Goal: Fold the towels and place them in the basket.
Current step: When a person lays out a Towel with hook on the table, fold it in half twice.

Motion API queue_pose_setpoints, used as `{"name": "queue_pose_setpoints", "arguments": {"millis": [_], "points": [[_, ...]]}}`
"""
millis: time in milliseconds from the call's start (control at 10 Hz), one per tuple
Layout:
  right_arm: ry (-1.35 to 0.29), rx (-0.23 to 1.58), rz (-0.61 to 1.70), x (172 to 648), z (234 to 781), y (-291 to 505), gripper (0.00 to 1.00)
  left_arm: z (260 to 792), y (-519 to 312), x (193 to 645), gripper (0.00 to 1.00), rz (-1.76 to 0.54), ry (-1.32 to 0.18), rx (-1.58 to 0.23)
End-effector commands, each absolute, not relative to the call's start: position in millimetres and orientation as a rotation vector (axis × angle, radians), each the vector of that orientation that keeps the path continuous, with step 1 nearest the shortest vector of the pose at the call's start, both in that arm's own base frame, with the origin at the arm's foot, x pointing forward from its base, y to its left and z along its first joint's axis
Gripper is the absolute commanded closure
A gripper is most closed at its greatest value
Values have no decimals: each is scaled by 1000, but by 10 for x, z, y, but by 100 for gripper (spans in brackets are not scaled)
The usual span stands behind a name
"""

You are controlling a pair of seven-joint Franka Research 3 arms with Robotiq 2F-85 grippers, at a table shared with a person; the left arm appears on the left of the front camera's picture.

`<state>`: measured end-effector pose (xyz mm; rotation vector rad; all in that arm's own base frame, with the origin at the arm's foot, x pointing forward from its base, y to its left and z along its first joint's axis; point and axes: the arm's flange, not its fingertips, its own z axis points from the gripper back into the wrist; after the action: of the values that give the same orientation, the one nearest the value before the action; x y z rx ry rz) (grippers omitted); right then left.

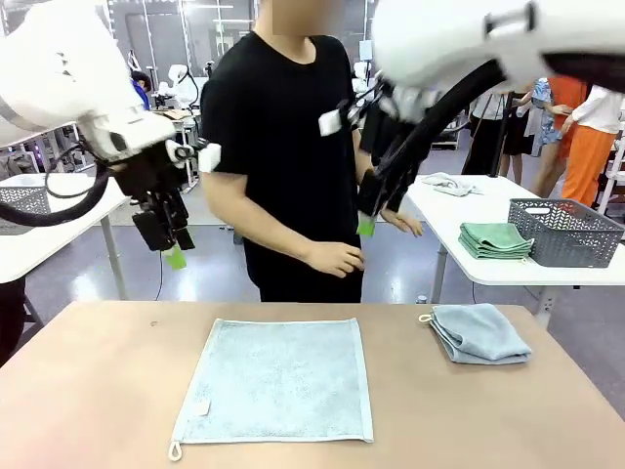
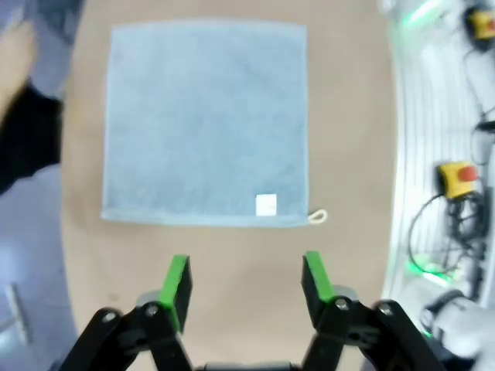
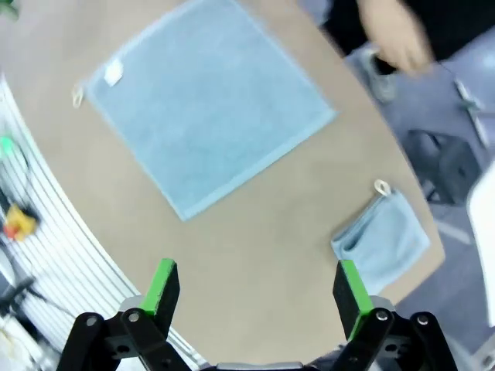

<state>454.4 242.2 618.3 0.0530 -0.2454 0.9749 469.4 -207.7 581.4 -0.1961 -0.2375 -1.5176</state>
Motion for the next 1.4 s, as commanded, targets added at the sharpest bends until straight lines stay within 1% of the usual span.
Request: {"name": "queue_pose_setpoints", "arguments": {"millis": [0,100,200,300,500,600,700,1000,1300], "points": [[-175,-13,1174,4690,5870,2501,0,5734,-2192,4522,0,-1472,-196,-65],[-147,-25,1248,4635,5680,2614,0,5682,-2248,4371,15,-1476,-192,-42],[-129,-39,1299,4515,5536,2688,0,5623,-2266,4160,0,-1459,-154,17],[-143,-32,1323,4406,5437,2705,0,5579,-2268,3969,0,-1467,-117,27],[-111,-52,1354,4259,5221,2740,0,5487,-2246,3657,0,-1503,-49,34],[-103,-29,1384,4192,5124,2759,0,5420,-2205,3516,0,-1533,-50,26],[-92,-27,1406,4120,5034,2773,0,5334,-2163,3417,0,-1565,-95,24],[-62,14,1486,3836,4772,2787,0,4908,-2108,3388,0,-1637,-130,20],[1,59,1452,3489,4484,2754,0,4440,-2098,3330,0,-1637,-144,21]]}}
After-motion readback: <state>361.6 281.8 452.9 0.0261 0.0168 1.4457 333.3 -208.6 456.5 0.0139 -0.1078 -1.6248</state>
